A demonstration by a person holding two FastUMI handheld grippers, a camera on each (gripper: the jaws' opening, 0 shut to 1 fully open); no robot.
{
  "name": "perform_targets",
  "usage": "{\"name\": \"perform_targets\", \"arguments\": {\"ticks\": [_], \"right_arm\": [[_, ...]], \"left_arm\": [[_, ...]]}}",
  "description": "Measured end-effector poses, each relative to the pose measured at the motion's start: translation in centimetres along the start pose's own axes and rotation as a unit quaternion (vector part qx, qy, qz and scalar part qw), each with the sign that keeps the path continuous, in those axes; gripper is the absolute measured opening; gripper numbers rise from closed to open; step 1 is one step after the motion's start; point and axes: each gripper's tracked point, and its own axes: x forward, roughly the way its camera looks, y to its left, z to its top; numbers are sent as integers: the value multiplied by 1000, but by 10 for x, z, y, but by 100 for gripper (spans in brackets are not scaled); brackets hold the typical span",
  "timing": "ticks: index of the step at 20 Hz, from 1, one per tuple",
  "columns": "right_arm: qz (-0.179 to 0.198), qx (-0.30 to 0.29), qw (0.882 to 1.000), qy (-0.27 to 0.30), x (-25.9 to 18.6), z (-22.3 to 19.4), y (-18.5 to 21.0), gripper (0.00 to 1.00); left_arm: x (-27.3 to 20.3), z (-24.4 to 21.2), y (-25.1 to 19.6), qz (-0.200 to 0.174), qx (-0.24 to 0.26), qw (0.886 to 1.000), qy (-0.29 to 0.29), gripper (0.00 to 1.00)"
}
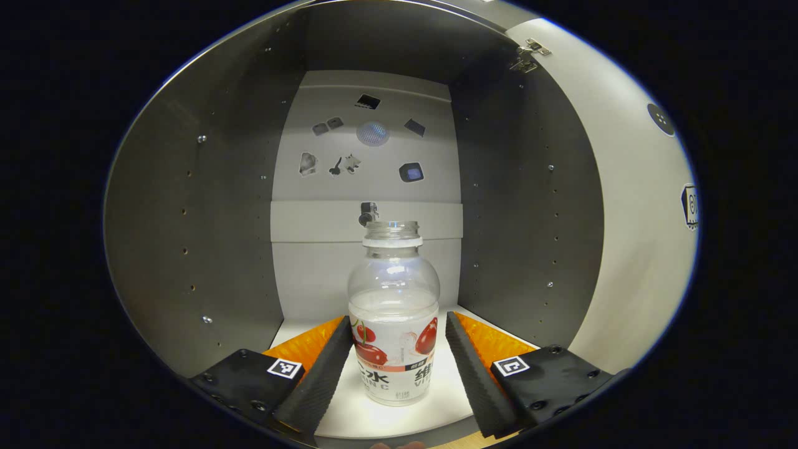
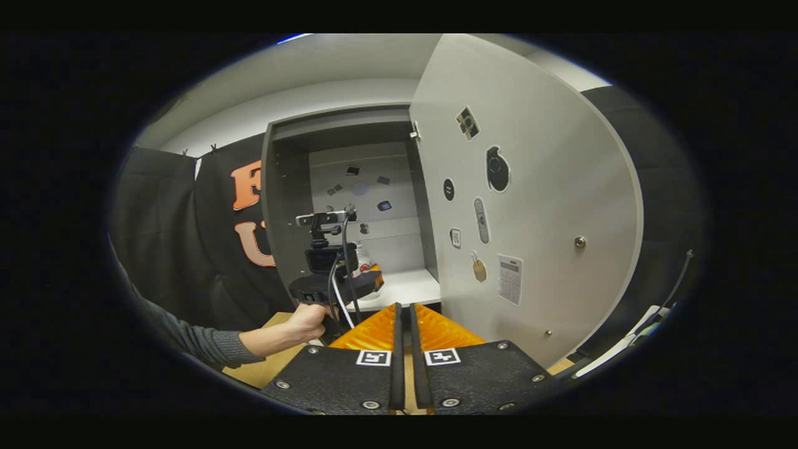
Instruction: Open the cabinet door with the right hand, grasp the bottle in the cabinet with the left hand and place it on the coaster, then close the cabinet door with the right hand.
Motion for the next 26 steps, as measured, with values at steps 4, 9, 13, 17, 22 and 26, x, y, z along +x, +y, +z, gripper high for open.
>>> {"name": "perform_targets", "arguments": {"ticks": [4,9,13,17,22,26], "right_arm": [[-1,2,1000,8,-1,-3,-1,6],[14,3,1000,13,-8,-9,5,5],[30,10,999,16,-19,-14,10,5],[47,17,999,18,-33,-19,14,3],[63,22,997,25,-53,-27,17,6],[72,19,996,39,-61,-36,19,6]], "left_arm": [[5,-1,1,-2,8,1000,0,84],[-25,12,7,-2,-7,1000,-15,84],[-75,16,18,5,-5,1000,-24,83],[-139,9,33,18,16,999,-40,83],[-210,-21,51,37,24,999,-28,82],[-251,-54,69,59,19,998,-17,84]]}}
